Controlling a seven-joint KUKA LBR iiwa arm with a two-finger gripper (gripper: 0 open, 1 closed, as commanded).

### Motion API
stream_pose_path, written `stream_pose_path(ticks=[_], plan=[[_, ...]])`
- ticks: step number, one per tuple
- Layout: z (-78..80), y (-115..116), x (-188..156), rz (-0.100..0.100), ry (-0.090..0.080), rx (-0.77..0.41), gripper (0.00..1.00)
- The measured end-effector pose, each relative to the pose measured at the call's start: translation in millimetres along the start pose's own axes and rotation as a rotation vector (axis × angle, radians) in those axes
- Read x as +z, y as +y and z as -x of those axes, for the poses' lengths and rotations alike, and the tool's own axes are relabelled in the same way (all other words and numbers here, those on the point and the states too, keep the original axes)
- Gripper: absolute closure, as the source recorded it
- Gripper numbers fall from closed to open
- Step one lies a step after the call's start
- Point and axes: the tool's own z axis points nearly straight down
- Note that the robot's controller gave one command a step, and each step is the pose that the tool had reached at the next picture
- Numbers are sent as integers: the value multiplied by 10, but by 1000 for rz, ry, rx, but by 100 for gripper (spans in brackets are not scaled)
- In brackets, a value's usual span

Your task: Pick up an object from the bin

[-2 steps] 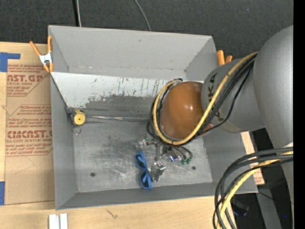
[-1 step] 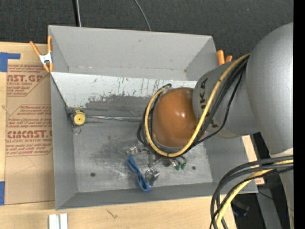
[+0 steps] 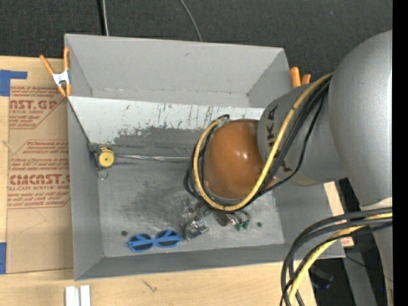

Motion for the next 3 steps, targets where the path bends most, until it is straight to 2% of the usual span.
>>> stream_pose_path(ticks=[1, 2, 3], plan=[[1, 1, -1, 0, 0, 0, 0], [292, 630, 20, 0, -5, -115, 0], [277, 614, 20, 1, -1, -110, 100]])
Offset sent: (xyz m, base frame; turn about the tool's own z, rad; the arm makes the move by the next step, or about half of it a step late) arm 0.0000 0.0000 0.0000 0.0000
